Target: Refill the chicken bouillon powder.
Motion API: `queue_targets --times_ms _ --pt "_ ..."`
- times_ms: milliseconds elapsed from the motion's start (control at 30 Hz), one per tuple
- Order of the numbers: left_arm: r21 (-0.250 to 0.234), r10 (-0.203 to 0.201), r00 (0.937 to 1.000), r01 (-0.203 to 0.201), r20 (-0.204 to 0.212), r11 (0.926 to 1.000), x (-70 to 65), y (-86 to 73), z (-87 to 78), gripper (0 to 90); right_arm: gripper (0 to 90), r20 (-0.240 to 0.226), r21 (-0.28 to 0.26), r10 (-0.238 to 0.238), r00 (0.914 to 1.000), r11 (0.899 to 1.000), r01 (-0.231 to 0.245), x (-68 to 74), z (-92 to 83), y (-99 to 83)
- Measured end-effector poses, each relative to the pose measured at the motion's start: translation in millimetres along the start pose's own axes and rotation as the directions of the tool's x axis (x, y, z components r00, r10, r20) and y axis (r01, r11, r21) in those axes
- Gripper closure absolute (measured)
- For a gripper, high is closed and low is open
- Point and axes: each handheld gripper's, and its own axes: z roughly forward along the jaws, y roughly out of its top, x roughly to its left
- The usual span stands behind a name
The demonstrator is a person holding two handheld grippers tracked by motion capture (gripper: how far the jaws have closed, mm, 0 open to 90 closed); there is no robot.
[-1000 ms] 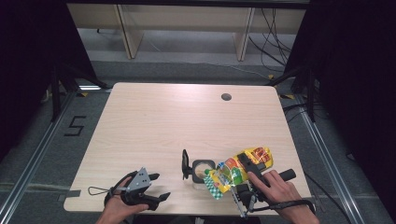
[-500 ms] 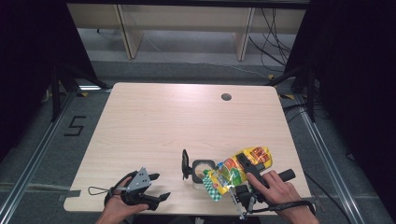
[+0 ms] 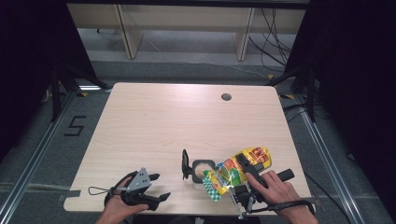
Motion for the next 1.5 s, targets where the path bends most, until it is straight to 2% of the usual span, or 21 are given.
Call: queue_targets --times_ms 33,67,100,167,200,233,333,367,400,433,600,633,700,800,833,1033,1133,1200,1267,1433,1500 --pt "-0.01 0.017 0.9999 -0.017 -0.001 0.9998 0.9 0.1 -0.1 23.2 37.2 -0.002 0.003 0.014 0.9999 1.0 -0.014 1.2 0.2 -0.2" --pt "-0.006 0.003 1.0 -0.003 -0.004 1.0 0.2 -0.3 -0.4 23.2 37.2 0.007 -0.009 0.001 1.0 1.0 -0.001 1.6 1.9 -0.5" --pt "0.002 0.019 0.9998 -0.019 -0.009 0.9998 1.3 0.0 -0.9 23.2 37.3 -0.003 0.0 0.029 0.9996 1.0 -0.029 3.6 2.1 -0.7" --pt "-0.009 -0.001 1.0 0.001 -0.005 1.0 -0.4 0.3 -0.9 23.2 37.2 0.016 -0.021 -0.016 0.9997 1.0 0.016 -0.1 2.4 -0.9" --pt "-0.001 0.019 0.9998 -0.019 -0.01 0.9998 1.0 0.6 -1.1 23.2 37.2 0.018 -0.015 -0.014 0.9997 1.0 0.014 -1.2 1.0 -1.1" --pt "0.01 0.037 0.9993 -0.037 -0.01 0.9993 2.2 0.8 -1.5 23.2 37.3 0.01 0.005 0.038 0.9992 0.999 -0.038 1.9 -1.2 -1.7" --pt "-0.01 0.0 1.0 0.0 -0.003 1.0 -0.4 0.3 0.0 23.4 37.3 0.018 -0.004 -0.009 0.9998 1.0 0.009 -2.6 -1.2 -1.5" --pt "-0.015 0.001 1.0 -0.001 -0.007 0.9999 -0.5 0.4 0.2 23.4 37.3 0.013 -0.001 0.003 0.9999 1.0 -0.003 -0.3 -0.7 -1.7" --pt "0.007 0.022 0.9997 -0.021 -0.015 0.9997 1.1 0.6 -0.9 23.5 37.3 0.016 -0.015 -0.028 0.9995 0.999 0.029 -3.0 0.5 -1.4" --pt "-0.007 0.009 0.9999 -0.009 -0.01 0.9999 0.0 0.5 -0.7 23.5 37.3 0.015 -0.013 -0.027 0.9995 1.0 0.027 -2.7 0.6 -1.5" --pt "0.008 0.035 0.9993 -0.035 -0.013 0.9993 1.9 1.0 -1.7 23.5 37.3 0.023 -0.011 -0.026 0.9994 1.0 0.026 -1.8 0.5 -1.7" --pt "-0.007 0.015 0.9998 -0.015 -0.01 0.9999 0.5 0.6 -0.8 23.5 37.3 0.023 -0.012 -0.028 0.9993 1.0 0.029 -1.9 0.3 -1.7" --pt "0.008 0.027 0.9995 -0.026 -0.017 0.9996 1.4 0.7 -1.0 23.6 37.3 0.02 -0.01 -0.029 0.9994 1.0 0.029 -2.3 0.0 -1.2" --pt "-0.009 0.009 0.9999 -0.009 -0.009 0.9999 0.0 0.4 -0.4 23.6 37.3 0.017 0.006 -0.003 0.9998 1.0 0.002 -0.1 -1.0 -0.8" --pt "-0.014 0.004 1.0 -0.004 -0.007 0.9999 -0.4 0.5 0.1 23.7 37.3 0.022 -0.01 -0.042 0.9989 0.999 0.042 -2.9 -0.1 -1.6" --pt "-0.017 -0.003 1.0 0.003 -0.004 0.9998 -1.0 0.1 0.6 23.7 37.3 0.033 -0.005 -0.041 0.9986 0.999 0.041 -3.6 -1.1 -2.1" --pt "-0.009 0.0 1.0 0.0 0.0 1.0 -0.1 0.9 -0.9 23.8 37.3 0.035 -0.006 -0.043 0.9984 0.999 0.044 -3.5 -0.9 -2.2" --pt "-0.006 0.038 0.9993 -0.038 -0.001 0.9993 2.1 2.0 -1.9 23.8 37.3 0.035 -0.006 -0.044 0.9984 0.999 0.045 -4.0 -0.8 -2.6" --pt "-0.01 0.007 1.0 -0.007 -0.005 0.9999 -0.1 1.1 -1.2 23.9 37.3 0.036 -0.002 -0.045 0.9983 0.999 0.045 -4.4 -1.0 -2.5" --pt "-0.019 0.015 0.9999 -0.015 0.0 0.9997 0.6 2.1 -0.5 23.9 37.3 0.048 -0.004 -0.065 0.9967 0.998 0.065 -3.6 0.2 -1.5" --pt "-0.014 0.001 1.0 -0.001 -0.003 0.9999 0.4 1.9 0.3 23.9 37.3 0.03 0.006 -0.041 0.9987 0.999 0.041 -0.7 1.0 -0.8"
